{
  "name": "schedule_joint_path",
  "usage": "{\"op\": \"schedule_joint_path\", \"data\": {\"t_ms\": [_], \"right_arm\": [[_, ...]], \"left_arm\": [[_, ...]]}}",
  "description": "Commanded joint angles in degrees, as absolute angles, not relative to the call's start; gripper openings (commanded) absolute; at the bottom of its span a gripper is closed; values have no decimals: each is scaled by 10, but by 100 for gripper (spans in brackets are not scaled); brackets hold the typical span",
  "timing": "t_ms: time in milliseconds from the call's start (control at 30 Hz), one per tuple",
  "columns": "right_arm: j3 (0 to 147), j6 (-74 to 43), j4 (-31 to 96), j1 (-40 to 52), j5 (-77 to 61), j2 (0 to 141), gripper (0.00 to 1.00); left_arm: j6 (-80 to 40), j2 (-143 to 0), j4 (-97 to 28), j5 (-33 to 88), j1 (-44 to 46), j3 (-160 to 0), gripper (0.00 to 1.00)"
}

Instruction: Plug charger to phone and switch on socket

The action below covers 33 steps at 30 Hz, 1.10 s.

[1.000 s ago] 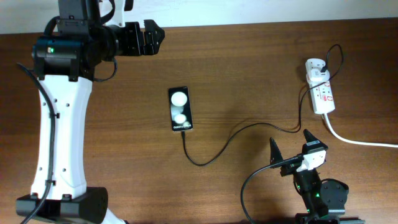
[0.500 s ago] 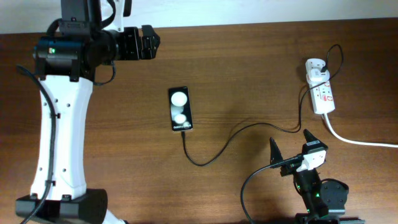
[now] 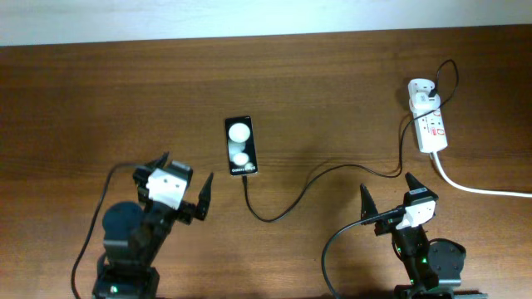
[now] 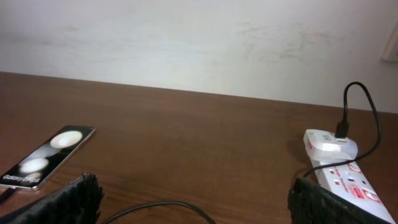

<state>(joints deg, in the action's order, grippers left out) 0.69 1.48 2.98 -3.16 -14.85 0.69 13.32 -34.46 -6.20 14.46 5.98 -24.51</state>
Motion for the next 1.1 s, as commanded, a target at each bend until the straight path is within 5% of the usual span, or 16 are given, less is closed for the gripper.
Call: {"op": "schedule_joint_path", "data": {"t_ms": [0,333,1067], "right_arm": [[3,11,32,-26,-154,3,99],[3,11,32,-26,-154,3,99],[3,11,32,-26,-154,3,99]], "left_arm": [[151,-233,-3,125,57,-143,99],[151,-1,-37,110,28,-5,99],[142,-3,-36,111,28,-5,99]]}}
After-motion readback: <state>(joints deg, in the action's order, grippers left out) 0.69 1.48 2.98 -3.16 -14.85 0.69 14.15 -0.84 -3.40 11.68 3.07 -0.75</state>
